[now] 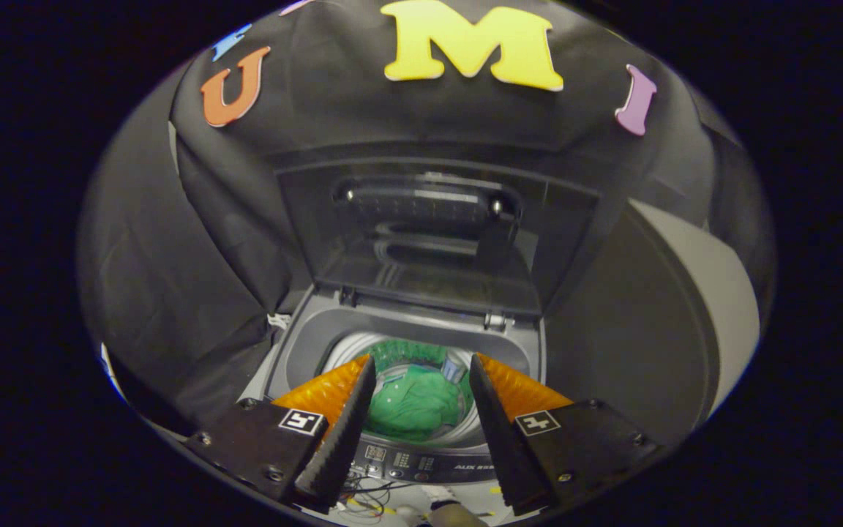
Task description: Put the clothes into the washing machine and then close the washing machine lid.
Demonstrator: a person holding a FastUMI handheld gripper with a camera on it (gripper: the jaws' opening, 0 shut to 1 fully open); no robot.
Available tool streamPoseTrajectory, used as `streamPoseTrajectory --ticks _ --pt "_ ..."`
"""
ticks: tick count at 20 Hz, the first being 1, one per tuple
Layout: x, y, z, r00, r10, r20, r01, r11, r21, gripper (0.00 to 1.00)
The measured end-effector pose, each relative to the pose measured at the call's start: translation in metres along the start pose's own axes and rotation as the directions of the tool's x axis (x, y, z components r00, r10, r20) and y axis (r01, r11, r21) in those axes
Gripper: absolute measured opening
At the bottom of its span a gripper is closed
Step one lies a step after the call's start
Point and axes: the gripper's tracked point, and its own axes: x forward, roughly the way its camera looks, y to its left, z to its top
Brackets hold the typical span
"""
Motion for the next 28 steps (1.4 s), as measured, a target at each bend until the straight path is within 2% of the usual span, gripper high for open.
streamPoseTrajectory --ticks 6,11,16,19,21,28 --pt "-0.049 0.006 0.069 0.982 0.003 0.189 0.006 0.999 -0.047 0.81" --pt "-0.076 0.012 0.127 0.949 0.012 0.314 -0.003 1.0 -0.031 0.81" --pt "-0.085 0.012 0.183 0.909 -0.008 0.417 0.025 0.999 -0.035 0.81" --pt "-0.079 0.008 0.209 0.9 -0.029 0.435 0.037 0.999 -0.01 0.87" --pt "-0.071 0.01 0.221 0.902 -0.037 0.431 0.033 0.999 0.015 1.0" --pt "-0.018 0.007 0.239 0.933 -0.086 0.35 0.067 0.996 0.066 1.0"
